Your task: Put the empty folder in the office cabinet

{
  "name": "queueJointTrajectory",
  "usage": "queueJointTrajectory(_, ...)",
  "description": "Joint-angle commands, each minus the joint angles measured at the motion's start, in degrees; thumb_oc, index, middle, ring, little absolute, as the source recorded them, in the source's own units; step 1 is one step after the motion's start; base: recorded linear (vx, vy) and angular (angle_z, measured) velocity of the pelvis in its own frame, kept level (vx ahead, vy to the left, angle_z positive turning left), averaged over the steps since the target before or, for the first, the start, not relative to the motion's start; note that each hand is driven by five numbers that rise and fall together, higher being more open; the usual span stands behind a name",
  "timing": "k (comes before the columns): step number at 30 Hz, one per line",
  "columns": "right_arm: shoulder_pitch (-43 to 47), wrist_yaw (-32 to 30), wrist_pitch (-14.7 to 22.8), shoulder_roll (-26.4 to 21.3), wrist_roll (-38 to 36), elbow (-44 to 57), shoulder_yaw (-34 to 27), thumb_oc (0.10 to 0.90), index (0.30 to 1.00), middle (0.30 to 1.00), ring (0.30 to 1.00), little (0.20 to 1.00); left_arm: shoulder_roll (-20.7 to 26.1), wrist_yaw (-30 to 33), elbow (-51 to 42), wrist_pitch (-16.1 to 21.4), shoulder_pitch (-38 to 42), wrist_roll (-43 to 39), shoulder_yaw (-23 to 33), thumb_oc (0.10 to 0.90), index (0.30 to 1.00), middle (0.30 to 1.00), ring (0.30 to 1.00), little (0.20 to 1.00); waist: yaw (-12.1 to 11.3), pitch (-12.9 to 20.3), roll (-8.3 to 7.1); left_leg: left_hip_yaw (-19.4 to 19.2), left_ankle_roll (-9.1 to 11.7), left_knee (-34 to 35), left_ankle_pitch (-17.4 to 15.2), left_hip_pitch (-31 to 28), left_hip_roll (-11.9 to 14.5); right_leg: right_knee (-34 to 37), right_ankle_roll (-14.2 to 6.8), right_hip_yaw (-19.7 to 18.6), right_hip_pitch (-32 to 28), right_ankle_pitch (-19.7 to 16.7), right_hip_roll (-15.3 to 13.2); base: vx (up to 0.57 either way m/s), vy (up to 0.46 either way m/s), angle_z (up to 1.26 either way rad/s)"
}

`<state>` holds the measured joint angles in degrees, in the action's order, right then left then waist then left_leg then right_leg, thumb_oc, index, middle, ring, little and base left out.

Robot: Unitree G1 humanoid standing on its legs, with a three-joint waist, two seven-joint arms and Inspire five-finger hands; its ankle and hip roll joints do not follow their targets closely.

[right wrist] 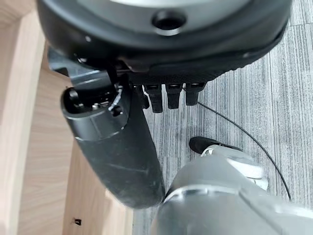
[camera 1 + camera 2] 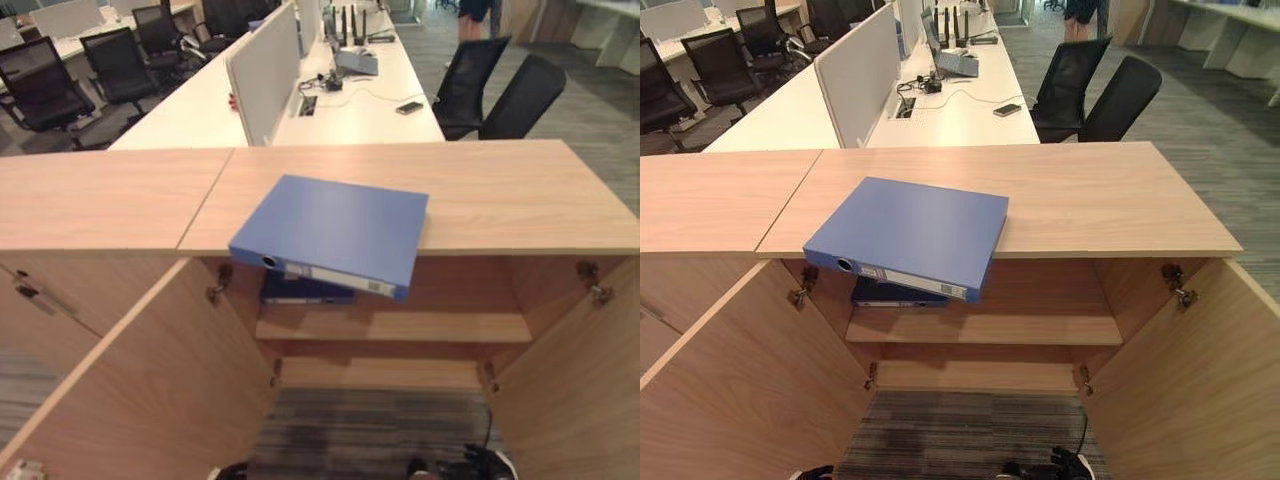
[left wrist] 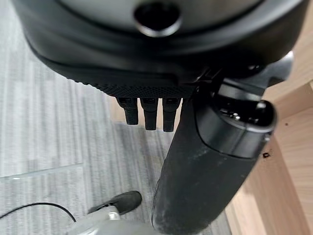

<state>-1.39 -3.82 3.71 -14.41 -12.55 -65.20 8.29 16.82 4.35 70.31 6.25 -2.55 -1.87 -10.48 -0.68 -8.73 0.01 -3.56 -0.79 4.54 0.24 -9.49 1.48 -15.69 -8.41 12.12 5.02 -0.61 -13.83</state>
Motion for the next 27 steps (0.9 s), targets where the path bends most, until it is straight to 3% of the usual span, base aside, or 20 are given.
queueJointTrajectory(1,1.71,-0.39,1.74,-2.42,-0.66,3.19,0.06,0.800,0.900,0.900,0.900,0.900,2.07,0.62,0.91,0.99,2.88,0.89,0.73,0.800,0.900,0.900,0.900,0.900,-1.54,-1.50,2.19,0.86,2.57,-3.77,-4.34,2.71,1.50,1.40,-1.39,-1.35,-4.37,1.94,-0.07,-0.03,-0.093,-0.20)
queueJointTrajectory(5,1.91,-0.27,1.63,-2.82,0.26,3.26,1.34,0.800,0.900,0.900,0.900,0.900,1.83,1.10,0.60,1.22,2.03,-0.17,1.82,0.800,0.900,0.900,0.900,0.900,-3.14,0.29,1.28,-0.44,4.23,-3.62,-2.82,4.09,2.67,8.87,-1.21,-1.46,-7.25,2.98,0.92,-0.03,-0.112,-0.03)
queueJointTrajectory(16,1.62,-0.10,1.43,-4.34,0.66,2.90,1.50,0.800,0.900,0.900,0.900,0.900,1.45,2.21,-3.73,1.96,2.99,0.61,-0.36,0.800,0.900,0.900,0.900,0.900,-2.82,-0.11,1.27,1.52,5.90,-2.18,-1.09,3.39,5.49,8.12,0.04,0.78,-8.15,4.91,2.84,0.00,-0.092,-0.02)
queueJointTrajectory(22,0.83,-0.84,2.02,-4.46,0.29,3.36,1.05,0.800,0.900,0.900,0.900,0.900,3.57,6.54,-11.01,2.54,3.29,5.52,-1.57,0.800,0.900,0.900,0.900,0.900,-2.99,-0.25,1.39,2.76,6.40,-2.58,-0.86,3.66,6.02,8.34,0.63,1.66,-8.83,5.57,3.61,0.00,-0.037,0.10)
queueJointTrajectory(25,-0.43,-2.49,3.92,-4.17,0.60,5.47,-0.02,0.800,0.900,0.900,0.900,0.900,6.56,13.69,-24.40,3.10,0.59,13.05,-0.08,0.800,0.900,0.900,0.900,0.900,-3.94,-0.34,1.16,3.77,6.71,-2.54,-0.67,3.84,6.17,8.92,0.75,2.62,-9.80,6.06,4.11,0.01,-0.057,0.19)
queueJointTrajectory(27,-0.98,-2.71,4.41,-4.20,0.80,6.10,-0.28,0.800,0.900,0.900,0.900,0.900,7.05,14.87,-27.62,3.11,-0.77,14.66,0.67,0.800,0.900,0.900,0.900,0.900,-4.05,-0.25,1.01,3.97,6.79,-2.47,-0.62,3.76,6.20,9.12,0.74,2.88,-10.13,6.15,4.18,0.01,-0.045,0.19)
